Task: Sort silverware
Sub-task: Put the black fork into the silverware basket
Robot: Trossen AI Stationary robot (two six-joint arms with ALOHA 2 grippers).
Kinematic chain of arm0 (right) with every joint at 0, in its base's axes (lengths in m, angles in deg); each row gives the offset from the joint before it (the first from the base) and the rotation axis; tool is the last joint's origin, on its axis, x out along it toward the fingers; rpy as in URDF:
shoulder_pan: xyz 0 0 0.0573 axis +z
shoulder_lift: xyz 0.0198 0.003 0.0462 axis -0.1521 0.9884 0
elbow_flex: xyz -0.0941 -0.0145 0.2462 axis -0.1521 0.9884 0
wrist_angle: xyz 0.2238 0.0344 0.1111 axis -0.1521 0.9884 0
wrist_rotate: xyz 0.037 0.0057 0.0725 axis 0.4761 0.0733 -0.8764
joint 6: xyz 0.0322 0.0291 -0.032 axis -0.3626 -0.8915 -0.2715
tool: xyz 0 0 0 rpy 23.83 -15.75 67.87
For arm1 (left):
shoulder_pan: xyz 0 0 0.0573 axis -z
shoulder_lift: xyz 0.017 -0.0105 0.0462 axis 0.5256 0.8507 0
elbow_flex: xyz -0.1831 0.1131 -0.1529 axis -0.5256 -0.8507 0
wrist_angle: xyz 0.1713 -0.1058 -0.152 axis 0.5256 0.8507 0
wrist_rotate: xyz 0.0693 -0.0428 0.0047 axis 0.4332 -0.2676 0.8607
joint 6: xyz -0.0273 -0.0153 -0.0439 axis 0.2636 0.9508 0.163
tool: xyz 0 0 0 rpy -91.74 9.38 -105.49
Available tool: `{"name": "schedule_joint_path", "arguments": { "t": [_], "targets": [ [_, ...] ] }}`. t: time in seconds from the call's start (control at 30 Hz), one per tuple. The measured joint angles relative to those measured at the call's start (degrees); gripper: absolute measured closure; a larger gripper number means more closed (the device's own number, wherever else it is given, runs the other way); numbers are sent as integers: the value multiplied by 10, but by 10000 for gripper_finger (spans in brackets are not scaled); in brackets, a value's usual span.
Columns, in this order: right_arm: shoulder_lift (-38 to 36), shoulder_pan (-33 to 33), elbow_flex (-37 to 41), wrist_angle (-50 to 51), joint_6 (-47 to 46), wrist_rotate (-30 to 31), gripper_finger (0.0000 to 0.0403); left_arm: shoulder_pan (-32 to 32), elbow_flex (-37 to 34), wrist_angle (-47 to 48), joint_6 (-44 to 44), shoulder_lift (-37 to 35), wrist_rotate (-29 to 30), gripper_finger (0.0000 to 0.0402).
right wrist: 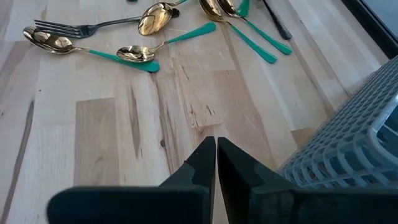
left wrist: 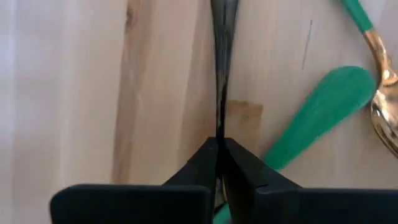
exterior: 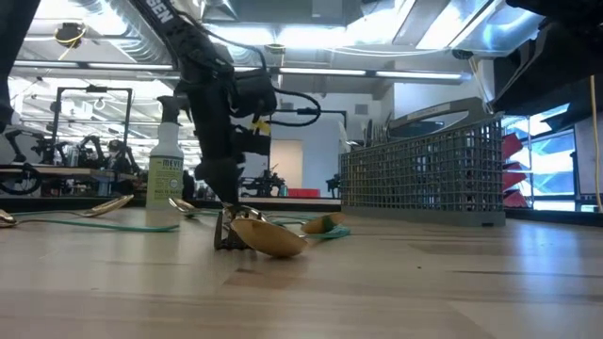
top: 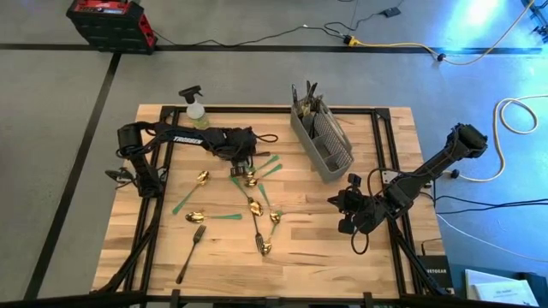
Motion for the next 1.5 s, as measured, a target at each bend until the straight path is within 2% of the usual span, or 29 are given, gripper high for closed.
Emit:
{"name": "schedule_joint_path", "arguments": {
  "t": [0.23,0.47,0.77,0.83,0.97,1.1,1.2,1.33,1.43,1.5],
  "targets": [
    [0,0,0,0,0,0,402,56,105,33,-11,0,39,401],
    [0,0,0,0,0,0,402,98,210,33,-52,0,42,401],
    [0,0,0,0,0,-4,402,103,287,35,-142,0,63,401],
    [0,0,0,0,0,-4,402,104,295,10,-210,0,62,401],
    [0,0,0,0,-1,-4,402,104,294,-39,-449,0,72,401],
    [0,0,0,0,-1,-4,402,105,294,-115,-661,0,145,401],
    [0,0,0,0,0,-4,402,105,294,-205,-778,0,188,401],
    [0,0,0,0,0,-4,402,95,294,-329,-918,5,162,401],
    [0,0,0,0,0,-4,402,78,295,-370,-1055,22,113,401],
    [0,0,0,0,0,-4,402,66,295,-369,-1114,35,92,401]
  ]
}}
